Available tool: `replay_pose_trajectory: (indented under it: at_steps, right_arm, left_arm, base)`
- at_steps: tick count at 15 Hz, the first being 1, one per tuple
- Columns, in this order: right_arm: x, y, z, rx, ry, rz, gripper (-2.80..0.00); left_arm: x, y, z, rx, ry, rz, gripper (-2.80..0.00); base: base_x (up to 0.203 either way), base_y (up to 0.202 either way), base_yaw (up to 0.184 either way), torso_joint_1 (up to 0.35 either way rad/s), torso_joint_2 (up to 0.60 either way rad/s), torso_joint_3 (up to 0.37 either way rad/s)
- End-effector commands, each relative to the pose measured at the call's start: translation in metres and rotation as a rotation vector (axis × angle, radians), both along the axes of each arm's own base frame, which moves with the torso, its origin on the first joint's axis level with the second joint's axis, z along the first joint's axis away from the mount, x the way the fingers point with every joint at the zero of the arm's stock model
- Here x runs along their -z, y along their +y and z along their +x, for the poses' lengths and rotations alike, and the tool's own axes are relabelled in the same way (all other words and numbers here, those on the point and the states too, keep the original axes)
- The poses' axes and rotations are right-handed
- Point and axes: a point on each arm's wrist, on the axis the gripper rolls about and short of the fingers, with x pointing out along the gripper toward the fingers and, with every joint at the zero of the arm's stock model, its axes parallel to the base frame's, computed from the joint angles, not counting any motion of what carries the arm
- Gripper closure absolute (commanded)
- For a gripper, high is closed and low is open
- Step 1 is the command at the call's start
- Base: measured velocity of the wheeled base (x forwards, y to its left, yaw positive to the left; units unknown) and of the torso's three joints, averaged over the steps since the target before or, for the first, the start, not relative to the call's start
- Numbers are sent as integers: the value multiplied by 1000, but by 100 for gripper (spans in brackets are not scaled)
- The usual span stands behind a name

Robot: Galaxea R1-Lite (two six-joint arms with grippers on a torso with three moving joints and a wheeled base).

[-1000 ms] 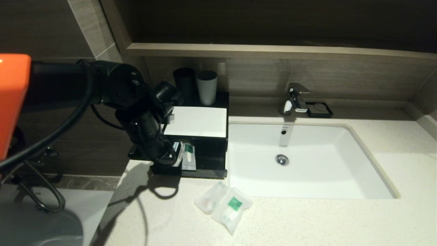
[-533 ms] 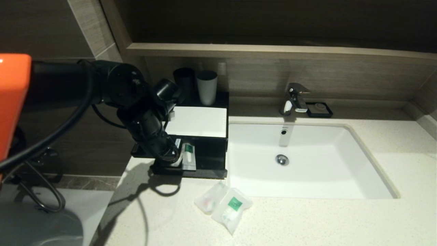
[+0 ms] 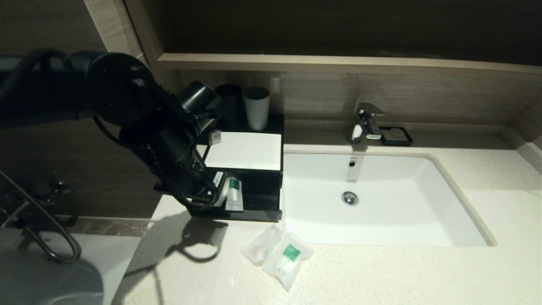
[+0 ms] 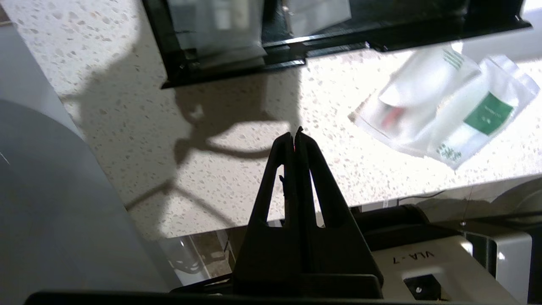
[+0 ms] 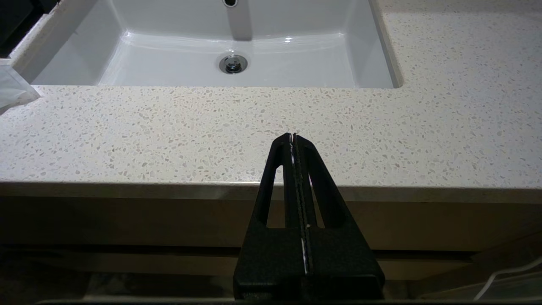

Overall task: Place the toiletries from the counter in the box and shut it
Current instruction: Place the bathroom toiletry into the drawer, then pick up the bathroom toiletry

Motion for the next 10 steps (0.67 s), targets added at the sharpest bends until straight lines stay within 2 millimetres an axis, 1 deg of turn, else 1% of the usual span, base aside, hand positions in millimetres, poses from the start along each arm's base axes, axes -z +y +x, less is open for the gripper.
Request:
replay_pose_trajectory:
  at_steps: [1, 3, 5, 8, 10]
  right_arm:
    - [0, 0, 0, 0, 1, 0, 0]
    - [0, 0, 0, 0, 0, 0, 0]
    - [0, 0, 0, 0, 1, 0, 0]
    - [0, 0, 0, 0, 1, 0, 0]
    - [0, 0, 0, 0, 1, 0, 0]
  left_arm:
    - [-4, -9, -13, 39, -2, -5, 0]
    - [-2, -22, -19, 57, 7, -15, 0]
    - [-1, -34, -25, 33, 26, -40, 0]
    - [5, -41, -30, 12, 66, -33, 0]
    - [9, -45, -28, 6, 79, -27, 0]
  base:
    - [0, 0, 0, 0, 0, 0]
    - [0, 0, 0, 0, 0, 0]
    - [0, 0, 0, 0, 0, 0]
    - [0, 0, 0, 0, 0, 0]
    - [0, 0, 0, 0, 0, 0]
